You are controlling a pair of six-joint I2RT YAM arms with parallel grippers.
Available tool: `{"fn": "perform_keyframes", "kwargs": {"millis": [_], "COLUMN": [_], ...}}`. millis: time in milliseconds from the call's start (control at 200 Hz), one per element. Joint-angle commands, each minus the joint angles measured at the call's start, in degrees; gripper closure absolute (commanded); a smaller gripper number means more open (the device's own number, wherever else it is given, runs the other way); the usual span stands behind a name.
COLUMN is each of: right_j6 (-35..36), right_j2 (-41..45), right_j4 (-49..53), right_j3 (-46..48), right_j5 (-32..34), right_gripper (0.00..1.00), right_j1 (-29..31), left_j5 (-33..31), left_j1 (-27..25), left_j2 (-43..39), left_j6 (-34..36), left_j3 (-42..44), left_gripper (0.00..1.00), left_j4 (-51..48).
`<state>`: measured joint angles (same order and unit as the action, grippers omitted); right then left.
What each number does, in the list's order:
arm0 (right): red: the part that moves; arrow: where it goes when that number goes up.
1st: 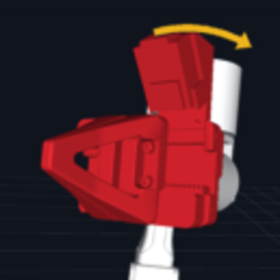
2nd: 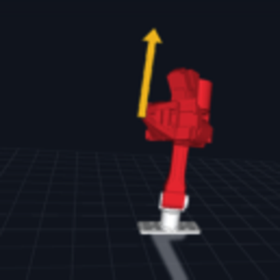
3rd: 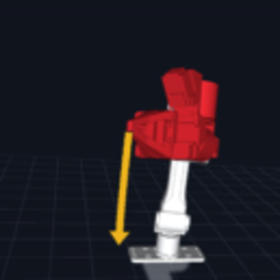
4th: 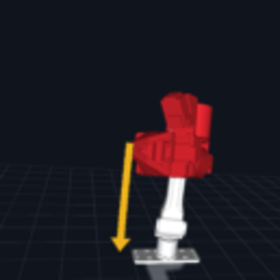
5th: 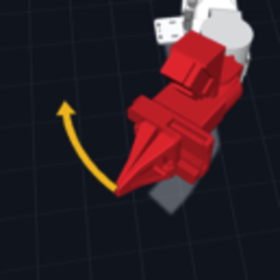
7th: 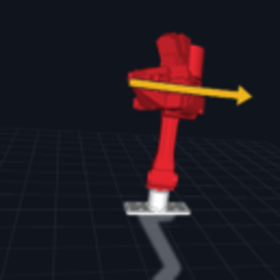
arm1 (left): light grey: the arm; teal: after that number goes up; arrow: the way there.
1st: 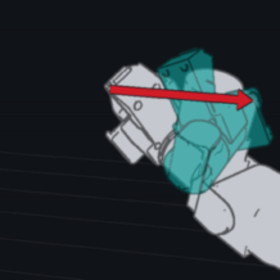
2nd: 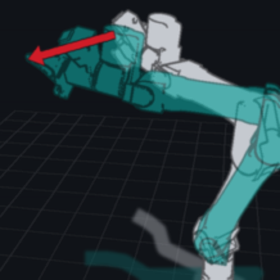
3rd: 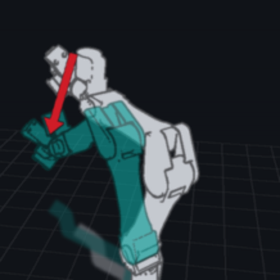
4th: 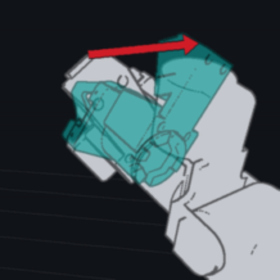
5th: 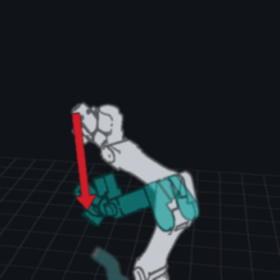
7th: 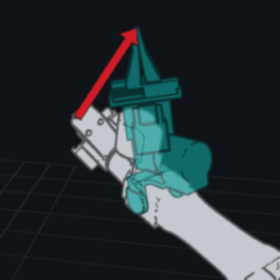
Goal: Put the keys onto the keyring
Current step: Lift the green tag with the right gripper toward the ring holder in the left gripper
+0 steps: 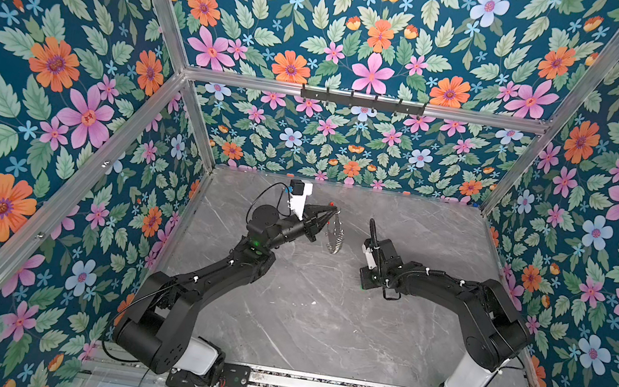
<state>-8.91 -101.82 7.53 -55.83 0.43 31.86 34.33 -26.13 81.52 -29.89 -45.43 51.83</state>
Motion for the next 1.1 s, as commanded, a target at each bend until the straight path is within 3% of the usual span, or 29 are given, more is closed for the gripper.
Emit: {"fn": "perform_keyframes", "kwargs": {"millis": [0, 160, 295, 420, 535, 675, 881, 1096], "right_j6": [0.0, 0.9, 0.8, -1.4, -3.7, -1.4, -0.3, 1.2], "right_j2": [1.7, 9.6, 17.0, 21.8, 27.0, 33.4, 34.4, 32.1], "right_j4": [1.6, 7.1, 11.1, 16.8, 19.5, 17.4, 16.0, 16.7], "right_j3": [-0.2, -2.6, -4.1, -6.9, -9.1, -8.0, -10.4, -14.9], "right_j5": [0.9, 0.4, -3.3, -7.2, -14.1, -24.5, -34.4, -36.0], "right_gripper": [1.0, 1.0, 1.0, 1.0, 1.0, 1.0, 1.0, 1.0], "right_j1": [0.0, 0.1, 0.1, 0.0, 0.0, -0.1, -0.6, -0.7], "left_j5": [-0.1, 0.1, 2.0, 2.5, 2.9, 3.0, 4.9, 8.9], "left_j1": [0.1, 0.1, 0.0, -0.1, -0.4, -1.9, -3.0, -3.0], "left_j2": [-0.6, -1.2, -2.8, -3.6, -3.2, -2.1, -1.2, -0.8], "left_j6": [1.0, 5.8, 14.3, 17.9, 17.7, 16.5, 17.5, 18.7], "left_j3": [0.2, 1.1, 1.5, 1.4, -0.2, -1.5, -1.2, -1.4], "left_gripper": [1.0, 1.0, 1.0, 1.0, 1.0, 1.0, 1.0, 1.0], "left_j4": [2.2, 0.9, -1.3, -1.2, -1.1, -0.7, 2.1, 2.4]}}
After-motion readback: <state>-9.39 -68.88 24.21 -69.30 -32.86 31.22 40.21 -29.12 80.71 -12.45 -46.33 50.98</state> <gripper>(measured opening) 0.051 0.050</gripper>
